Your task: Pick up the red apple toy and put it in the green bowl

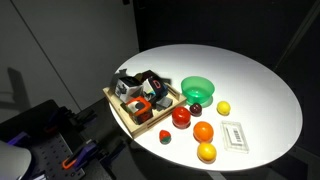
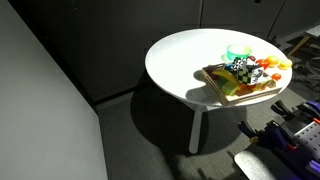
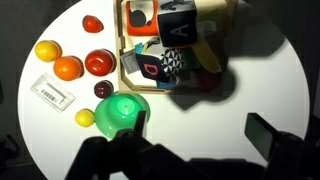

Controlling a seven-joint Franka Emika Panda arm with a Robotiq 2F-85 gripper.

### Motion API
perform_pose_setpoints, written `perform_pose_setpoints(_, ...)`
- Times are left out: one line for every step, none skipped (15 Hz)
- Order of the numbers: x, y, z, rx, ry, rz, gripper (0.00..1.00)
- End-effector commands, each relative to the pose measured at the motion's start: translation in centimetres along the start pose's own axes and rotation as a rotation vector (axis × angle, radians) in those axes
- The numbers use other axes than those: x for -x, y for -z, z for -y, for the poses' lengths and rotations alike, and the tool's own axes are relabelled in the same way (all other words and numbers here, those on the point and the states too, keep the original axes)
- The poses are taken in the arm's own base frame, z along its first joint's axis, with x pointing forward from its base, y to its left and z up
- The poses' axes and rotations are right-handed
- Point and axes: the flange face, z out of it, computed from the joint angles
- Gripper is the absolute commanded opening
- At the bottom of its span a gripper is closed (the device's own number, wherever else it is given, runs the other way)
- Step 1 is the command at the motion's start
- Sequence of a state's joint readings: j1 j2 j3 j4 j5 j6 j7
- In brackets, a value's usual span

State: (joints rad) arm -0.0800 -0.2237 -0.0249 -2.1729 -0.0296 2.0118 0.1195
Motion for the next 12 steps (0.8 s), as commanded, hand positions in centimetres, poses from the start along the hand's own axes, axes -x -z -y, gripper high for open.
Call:
perform_pose_setpoints(-1.2, -1.0, -1.9, 0.033, -0.062, -0.01, 1.0)
perform_pose_setpoints(-1.4, -1.3, -2.3, 0.035, -0.07, -0.008, 1.0)
perform_pose_setpoints(-1.6, -1.7, -2.7, 0.036, -0.074, -0.009, 1.0)
perform_pose_setpoints(-1.7, -2.2, -3.0, 0.033, -0.078, -0.009, 1.0)
perform_pose_setpoints(-1.9, -2.5, -3.3, 0.031, -0.084, -0.007, 1.0)
perform_pose_setpoints(-2.0, -2.8, -3.5, 0.029, -0.089, -0.005, 1.0)
perform_pose_setpoints(-2.1, -3.1, -3.7, 0.031, -0.094, -0.004, 1.0)
perform_pose_setpoints(-2.2, -3.2, -3.7, 0.031, -0.099, -0.003, 1.0)
perform_pose_setpoints(-2.2, -3.0, -3.7, 0.03, -0.1, -0.005, 1.0)
perform_pose_setpoints(-1.9, -3.4, -3.5, 0.018, -0.075, 0.011, 1.0)
perform_pose_setpoints(-1.9, -3.5, -3.5, 0.018, -0.076, 0.013, 1.0)
perform_pose_setpoints(-1.9, -3.6, -3.4, 0.018, -0.075, 0.015, 1.0)
